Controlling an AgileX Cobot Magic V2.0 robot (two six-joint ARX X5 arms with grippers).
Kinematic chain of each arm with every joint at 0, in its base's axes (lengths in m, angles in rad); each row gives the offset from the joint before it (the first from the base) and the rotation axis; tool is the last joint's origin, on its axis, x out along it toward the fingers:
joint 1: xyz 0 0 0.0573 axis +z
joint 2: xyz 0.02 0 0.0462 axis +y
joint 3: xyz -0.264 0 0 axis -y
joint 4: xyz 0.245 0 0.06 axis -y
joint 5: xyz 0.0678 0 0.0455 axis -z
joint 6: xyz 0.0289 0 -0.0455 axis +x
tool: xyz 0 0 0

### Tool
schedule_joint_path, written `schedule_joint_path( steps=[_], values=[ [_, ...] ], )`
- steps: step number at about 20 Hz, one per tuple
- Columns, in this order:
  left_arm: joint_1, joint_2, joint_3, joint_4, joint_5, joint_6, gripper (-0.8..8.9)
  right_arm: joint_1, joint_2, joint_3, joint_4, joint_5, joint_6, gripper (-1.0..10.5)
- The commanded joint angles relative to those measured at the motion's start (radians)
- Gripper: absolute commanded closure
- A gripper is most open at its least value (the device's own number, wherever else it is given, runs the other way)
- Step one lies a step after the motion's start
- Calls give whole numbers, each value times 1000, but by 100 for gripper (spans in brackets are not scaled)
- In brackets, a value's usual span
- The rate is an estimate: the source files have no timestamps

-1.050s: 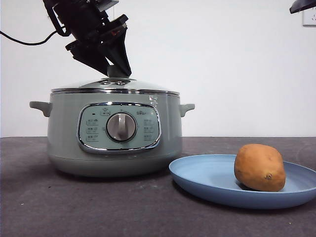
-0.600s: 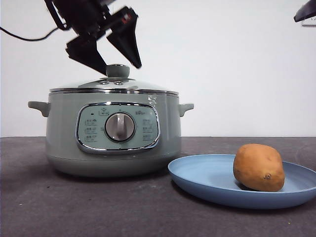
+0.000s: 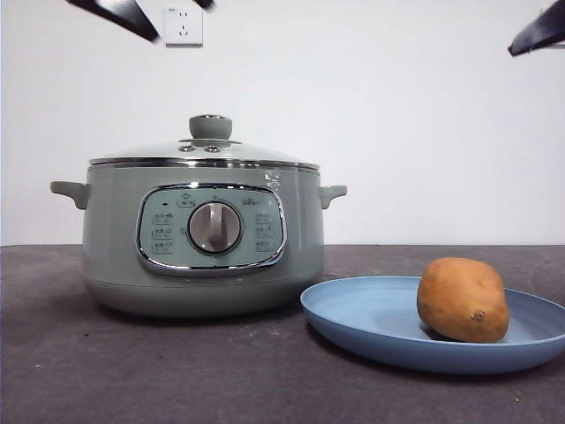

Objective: Take the potato out from the steamer,put the potato on the plate,close the lid

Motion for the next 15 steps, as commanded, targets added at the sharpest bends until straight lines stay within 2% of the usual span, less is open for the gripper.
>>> schedule_joint_path(
  steps=[1,3,7,9,11,13,15],
  values=[
    [0,-67,-5,-99,6,-6,284,1,0,3,-48,-69,9,415],
    [0,-106,-5,-163,6,-6,301,1,0,3,-85,-127,10,415],
    [0,-171,-5,-278,32,-6,515,1,0,3,-154,-222,10,452],
    [0,-192,-5,-318,59,-5,665,2,0,3,-183,-242,9,594],
    [0,-209,-5,-346,82,-5,821,3,0,3,-208,-240,8,803],
    [0,-210,-5,-359,92,-5,822,3,0,3,-223,-240,5,975],
    [0,-210,-5,-379,106,-5,822,3,0,3,-228,-239,5,954]
  ],
)
